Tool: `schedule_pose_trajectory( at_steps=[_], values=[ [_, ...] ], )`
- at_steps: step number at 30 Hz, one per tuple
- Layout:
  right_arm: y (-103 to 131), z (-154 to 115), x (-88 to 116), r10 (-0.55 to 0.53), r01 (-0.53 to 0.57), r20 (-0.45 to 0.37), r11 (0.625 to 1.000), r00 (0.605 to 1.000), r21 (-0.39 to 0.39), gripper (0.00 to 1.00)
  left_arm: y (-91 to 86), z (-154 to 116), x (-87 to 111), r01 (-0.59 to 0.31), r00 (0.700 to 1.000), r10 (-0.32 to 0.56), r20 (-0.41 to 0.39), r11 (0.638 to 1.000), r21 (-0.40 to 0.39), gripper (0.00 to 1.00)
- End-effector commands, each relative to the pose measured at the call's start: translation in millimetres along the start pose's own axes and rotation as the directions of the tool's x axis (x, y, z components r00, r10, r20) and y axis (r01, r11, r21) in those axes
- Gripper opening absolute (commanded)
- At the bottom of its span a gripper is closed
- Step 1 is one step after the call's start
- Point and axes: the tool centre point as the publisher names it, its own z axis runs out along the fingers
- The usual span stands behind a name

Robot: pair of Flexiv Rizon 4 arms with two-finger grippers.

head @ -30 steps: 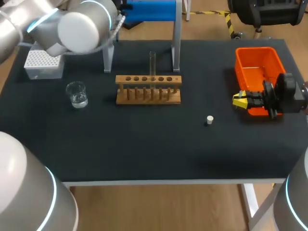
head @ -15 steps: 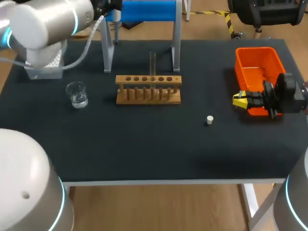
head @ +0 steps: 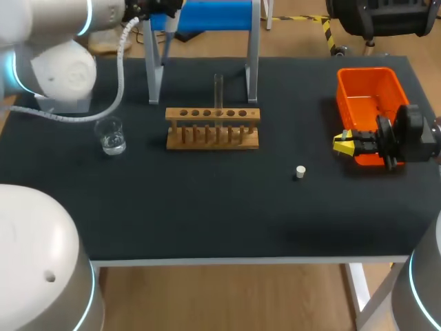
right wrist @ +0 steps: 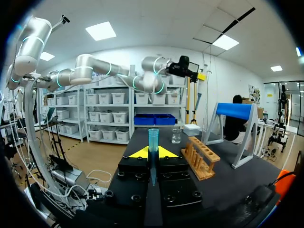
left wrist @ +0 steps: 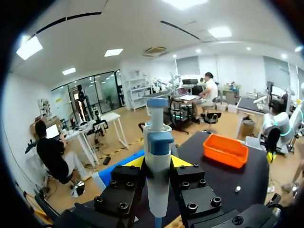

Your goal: Invert the test tube, pick up the pipette, mount the tip to pipette, aspirate from beaker and dispense into the tube, eject the tip, return the pipette, and cap with the stopper.

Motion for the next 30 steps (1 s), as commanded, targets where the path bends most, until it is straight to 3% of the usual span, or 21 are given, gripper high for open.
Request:
schedule_pose_trajectory(
  at_steps=[1, 3, 5, 7, 8, 10, 11, 13, 17, 22, 25, 30],
  values=[
    [0, 0, 1, 0.0, 0.0, 0.001, 1.0, 1.0, 0.001, 0.0, -1.2, -4, -4.2, -0.002, 0.931, 0.001, -0.365, 1.0, -0.002, 0.0],
    [0, 0, 1, 0.0, 0.0, 0.001, 1.0, 1.0, 0.001, 0.0, -1.2, -4, -4.2, -0.002, 0.931, 0.001, -0.365, 1.0, -0.002, 0.0],
    [0, 0, 1, 0.0, 0.0, 0.001, 1.0, 1.0, 0.001, 0.0, -6.6, -8, 3.8, -0.022, 0.892, 0.066, -0.446, 0.994, 0.103, 0.0],
    [0, 0, 1, 0.0, 0.0, 0.001, 1.0, 1.0, 0.001, 0.0, -13.3, -16, 11.4, -0.046, 0.851, 0.113, -0.513, 0.989, 0.142, 0.0],
    [0, 0, 1, 0.0, 0.0, 0.001, 1.0, 1.0, 0.001, 0.0, -17.4, -20, 14.6, -0.041, 0.828, 0.146, -0.542, 0.979, 0.201, 0.0],
    [0, 0, 1, 0.0, 0.0, 0.001, 1.0, 1.0, 0.001, 0.0, -22.0, -28, 20.4, -0.055, 0.799, 0.161, -0.579, 0.979, 0.196, 0.0],
    [0, 0, 1, 0.0, 0.0, 0.001, 1.0, 1.0, 0.001, 0.0, -24.7, -30, 24.8, -0.053, 0.774, 0.183, -0.606, 0.973, 0.227, 0.0],
    [0, 0, 1, 0.0, 0.0, 0.001, 1.0, 1.0, 0.001, 0.0, -28.9, -37, 32.1, -0.058, 0.757, 0.195, -0.624, 0.971, 0.234, 0.0],
    [0, 0, 1, 0.0, 0.0, 0.001, 1.0, 1.0, 0.001, 0.0, -35.4, -48, 42.6, -0.054, 0.69, 0.25, -0.68, 0.954, 0.295, 0.0],
    [0, 0, 1, 0.0, 0.0, 0.001, 1.0, 1.0, 0.001, 0.0, -39.3, -57, 56.1, -0.043, 0.575, 0.319, -0.753, 0.931, 0.362, 0.0],
    [0, 0, 1, 0.0, 0.0, 0.001, 1.0, 1.0, 0.001, 0.0, -36.6, -59, 60.6, -0.023, 0.508, 0.323, -0.799, 0.932, 0.362, 0.0],
    [0, 0, 1, 0.0, 0.0, 0.001, 1.0, 1.0, 0.001, 0.0, -33.1, -62, 65.9, -0.005, 0.431, 0.325, -0.842, 0.934, 0.358, 0.0]
  ],
)
